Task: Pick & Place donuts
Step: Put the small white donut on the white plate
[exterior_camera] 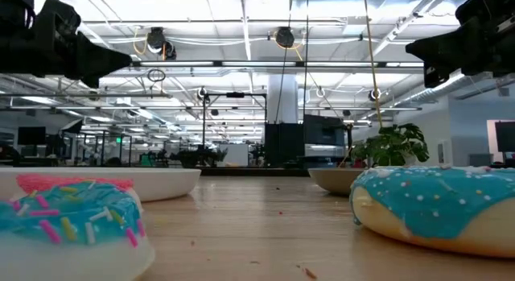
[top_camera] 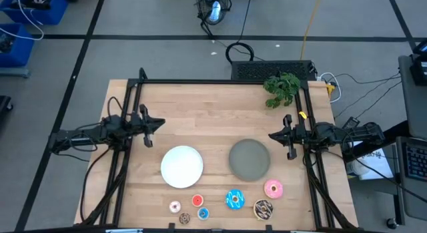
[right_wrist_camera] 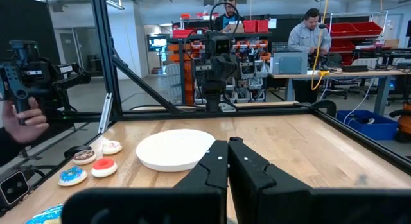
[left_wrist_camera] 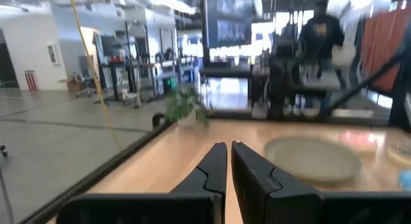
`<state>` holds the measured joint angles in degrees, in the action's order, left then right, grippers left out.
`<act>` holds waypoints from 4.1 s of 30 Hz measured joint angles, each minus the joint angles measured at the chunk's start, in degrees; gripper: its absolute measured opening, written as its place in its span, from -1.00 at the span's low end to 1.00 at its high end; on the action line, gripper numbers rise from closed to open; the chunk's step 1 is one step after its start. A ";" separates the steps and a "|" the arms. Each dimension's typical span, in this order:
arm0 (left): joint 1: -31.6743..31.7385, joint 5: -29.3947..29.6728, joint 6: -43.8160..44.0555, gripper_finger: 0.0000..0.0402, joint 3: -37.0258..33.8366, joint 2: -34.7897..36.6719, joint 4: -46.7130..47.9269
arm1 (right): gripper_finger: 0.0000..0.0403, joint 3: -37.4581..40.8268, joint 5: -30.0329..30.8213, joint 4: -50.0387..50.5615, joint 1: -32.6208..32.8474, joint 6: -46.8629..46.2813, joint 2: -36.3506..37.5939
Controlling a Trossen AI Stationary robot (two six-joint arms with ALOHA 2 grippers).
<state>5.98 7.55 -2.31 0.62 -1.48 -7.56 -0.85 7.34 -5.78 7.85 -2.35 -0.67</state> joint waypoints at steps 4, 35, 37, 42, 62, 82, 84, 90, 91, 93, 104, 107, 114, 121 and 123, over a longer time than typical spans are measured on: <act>-0.01 -0.02 0.13 -0.85 0.00 0.00 -1.57 | -1.00 -0.01 0.03 0.00 0.00 0.00 0.00; -7.48 -6.58 29.03 -0.85 3.21 -9.01 -6.24 | -1.00 0.01 0.05 0.02 -0.01 0.00 0.01; -10.82 -5.74 27.38 -0.85 6.32 -13.69 -6.15 | -1.00 0.00 0.06 0.02 0.00 0.01 0.00; -21.43 1.68 15.68 -0.85 18.20 -28.71 -3.46 | -1.00 -0.01 0.06 0.02 0.00 0.00 0.00; -43.37 13.40 19.46 -0.85 74.43 -81.26 58.92 | -1.00 -0.01 0.08 0.02 0.01 0.00 0.00; -47.87 -5.96 24.31 0.04 79.45 -103.80 55.57 | -1.00 -0.01 3.21 0.89 0.01 0.02 0.01; -49.10 -5.97 23.91 0.20 79.45 -104.82 55.50 | -1.00 0.00 3.18 0.98 0.01 0.00 0.00; -50.87 -3.52 23.89 0.56 79.45 -107.68 55.29 | -1.00 -0.01 3.17 0.94 0.01 0.02 0.01; -51.06 -3.24 23.89 0.60 79.45 -108.13 55.29 | -1.00 -0.01 3.18 0.93 0.01 0.02 0.00; -51.27 -3.24 24.10 0.65 79.45 -109.12 55.30 | -1.00 -0.01 3.16 0.90 0.00 0.02 0.00; -51.26 -3.98 21.90 0.68 79.43 -111.84 54.06 | -1.00 0.01 3.14 0.90 0.01 0.00 0.00; -50.88 -4.11 21.94 0.68 79.43 -111.84 54.09 | -1.00 0.01 3.12 0.90 0.01 0.00 0.00; -50.75 -4.42 22.47 0.68 79.20 -112.65 54.12 | -1.00 -0.01 3.12 0.89 -0.01 -1.37 0.00; -50.97 -4.96 23.87 0.68 79.17 -113.51 53.93 | -1.00 -0.01 3.09 0.85 -0.01 -1.89 0.00; -50.95 -4.70 23.83 0.68 79.17 -113.44 53.93 | -1.00 0.01 3.09 0.46 0.01 -1.66 0.00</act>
<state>-44.97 2.85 21.52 79.79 -114.91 46.37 -0.84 10.44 -5.32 7.86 -4.01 -0.67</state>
